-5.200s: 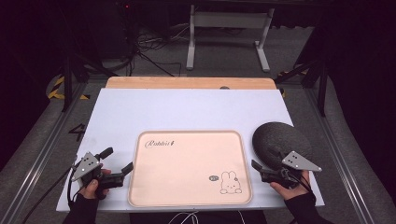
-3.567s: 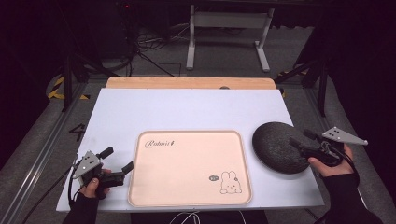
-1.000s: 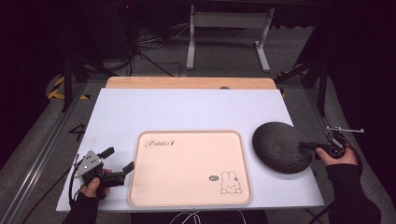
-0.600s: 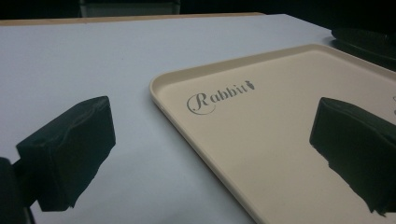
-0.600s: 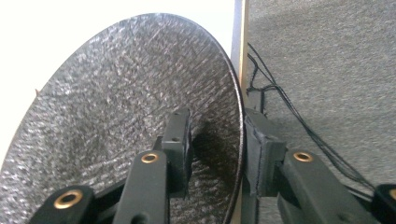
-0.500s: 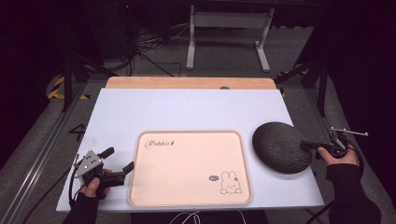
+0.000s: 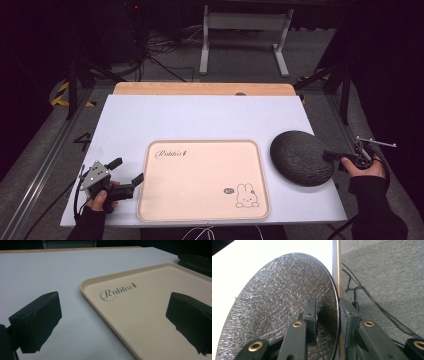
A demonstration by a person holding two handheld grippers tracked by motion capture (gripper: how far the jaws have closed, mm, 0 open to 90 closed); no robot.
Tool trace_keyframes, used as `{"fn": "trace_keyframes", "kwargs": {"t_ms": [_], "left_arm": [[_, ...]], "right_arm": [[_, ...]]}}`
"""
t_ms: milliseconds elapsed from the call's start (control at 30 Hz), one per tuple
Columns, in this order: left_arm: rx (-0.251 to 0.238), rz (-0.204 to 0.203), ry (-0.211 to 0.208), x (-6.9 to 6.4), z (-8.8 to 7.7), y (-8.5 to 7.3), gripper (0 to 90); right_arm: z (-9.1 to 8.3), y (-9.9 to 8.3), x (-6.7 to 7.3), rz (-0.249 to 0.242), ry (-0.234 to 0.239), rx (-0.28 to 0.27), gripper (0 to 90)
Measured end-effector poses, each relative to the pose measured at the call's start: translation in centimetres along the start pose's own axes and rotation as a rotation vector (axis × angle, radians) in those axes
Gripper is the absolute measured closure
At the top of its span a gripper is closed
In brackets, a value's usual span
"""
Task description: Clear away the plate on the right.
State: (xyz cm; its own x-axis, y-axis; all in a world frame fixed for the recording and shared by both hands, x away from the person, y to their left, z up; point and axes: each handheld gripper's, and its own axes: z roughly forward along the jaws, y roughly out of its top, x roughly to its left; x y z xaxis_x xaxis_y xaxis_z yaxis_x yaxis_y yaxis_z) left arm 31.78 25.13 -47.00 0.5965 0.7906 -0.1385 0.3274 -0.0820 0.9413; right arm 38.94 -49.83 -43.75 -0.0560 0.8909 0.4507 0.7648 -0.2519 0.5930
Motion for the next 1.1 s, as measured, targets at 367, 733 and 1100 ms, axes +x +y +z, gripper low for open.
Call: {"fn": "trace_keyframes", "kwargs": {"t_ms": [367, 733, 1100], "left_arm": [[0.001, 0.000, 0.001, 0.0, 0.0, 0.0, 0.9], [0.001, -0.001, 0.002, 0.0, 0.0, 0.0, 0.9], [0.002, -0.001, 0.000, 0.0, 0.1, 0.0, 0.9]], "right_arm": [[-0.9, 0.1, 0.0, 0.035, 0.047, -0.034, 76.7], [-2.2, 0.4, 1.1, 0.023, 0.093, -0.091, 81.0], [-3.3, 0.6, 3.0, -0.023, 0.124, -0.147, 78.2]]}}
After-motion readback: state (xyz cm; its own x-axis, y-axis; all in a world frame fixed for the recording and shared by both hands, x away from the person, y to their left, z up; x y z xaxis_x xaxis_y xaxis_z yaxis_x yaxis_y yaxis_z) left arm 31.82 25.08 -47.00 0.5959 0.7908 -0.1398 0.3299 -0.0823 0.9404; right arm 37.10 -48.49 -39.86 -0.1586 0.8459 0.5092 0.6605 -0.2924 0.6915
